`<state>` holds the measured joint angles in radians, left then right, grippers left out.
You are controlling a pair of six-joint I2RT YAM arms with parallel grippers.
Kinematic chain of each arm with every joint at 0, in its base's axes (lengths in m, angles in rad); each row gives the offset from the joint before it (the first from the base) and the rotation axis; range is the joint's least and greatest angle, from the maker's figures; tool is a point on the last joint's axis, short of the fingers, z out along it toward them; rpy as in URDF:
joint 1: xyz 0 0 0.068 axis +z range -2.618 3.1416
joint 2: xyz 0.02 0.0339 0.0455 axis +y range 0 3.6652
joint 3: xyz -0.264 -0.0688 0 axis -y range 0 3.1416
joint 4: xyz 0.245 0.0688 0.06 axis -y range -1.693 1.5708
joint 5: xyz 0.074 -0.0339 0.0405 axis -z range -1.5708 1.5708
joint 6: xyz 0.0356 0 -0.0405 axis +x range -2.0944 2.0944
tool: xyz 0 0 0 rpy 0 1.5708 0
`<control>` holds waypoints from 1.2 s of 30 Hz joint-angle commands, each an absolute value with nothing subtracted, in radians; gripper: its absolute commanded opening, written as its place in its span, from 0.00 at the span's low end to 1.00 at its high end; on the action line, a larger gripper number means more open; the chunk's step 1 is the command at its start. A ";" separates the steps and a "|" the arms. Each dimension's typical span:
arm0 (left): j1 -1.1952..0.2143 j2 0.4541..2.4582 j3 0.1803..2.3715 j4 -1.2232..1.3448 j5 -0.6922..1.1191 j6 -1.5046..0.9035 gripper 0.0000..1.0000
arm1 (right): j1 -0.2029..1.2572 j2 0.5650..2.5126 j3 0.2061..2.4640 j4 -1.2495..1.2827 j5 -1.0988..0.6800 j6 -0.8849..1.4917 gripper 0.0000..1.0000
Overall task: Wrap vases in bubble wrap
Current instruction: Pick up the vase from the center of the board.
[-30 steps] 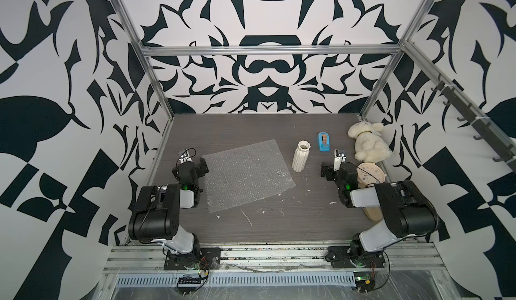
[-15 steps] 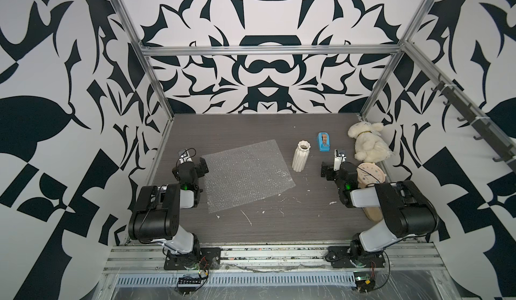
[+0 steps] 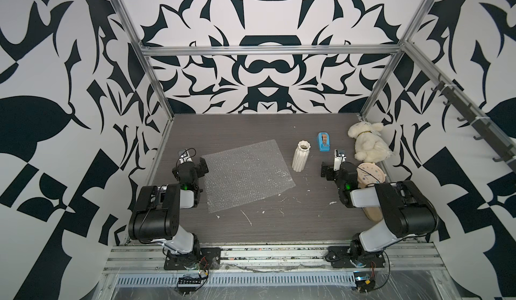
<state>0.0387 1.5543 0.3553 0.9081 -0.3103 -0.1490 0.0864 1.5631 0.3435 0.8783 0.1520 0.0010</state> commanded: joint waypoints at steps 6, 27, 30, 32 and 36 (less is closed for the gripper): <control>0.036 1.543 0.356 0.945 -0.304 -0.128 1.00 | 0.083 1.531 0.352 0.899 0.147 -0.005 0.97; -0.120 1.174 0.567 0.282 -0.239 -0.372 1.00 | 0.085 0.886 0.250 0.744 -0.259 0.234 0.95; -0.120 1.166 0.546 0.287 -0.201 -0.417 0.99 | 0.089 0.939 0.219 0.844 -0.371 0.217 0.98; -0.120 1.170 0.539 0.291 -0.156 -0.448 0.99 | 0.109 0.996 0.207 0.908 -0.405 0.185 0.98; -0.120 1.176 0.532 0.293 -0.135 -0.498 0.99 | 0.199 1.113 0.199 1.027 -0.382 0.086 1.00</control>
<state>-0.1207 1.1847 0.5449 0.2974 -0.1799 -0.4366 0.1509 1.0687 0.1932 0.8379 -0.3305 0.1661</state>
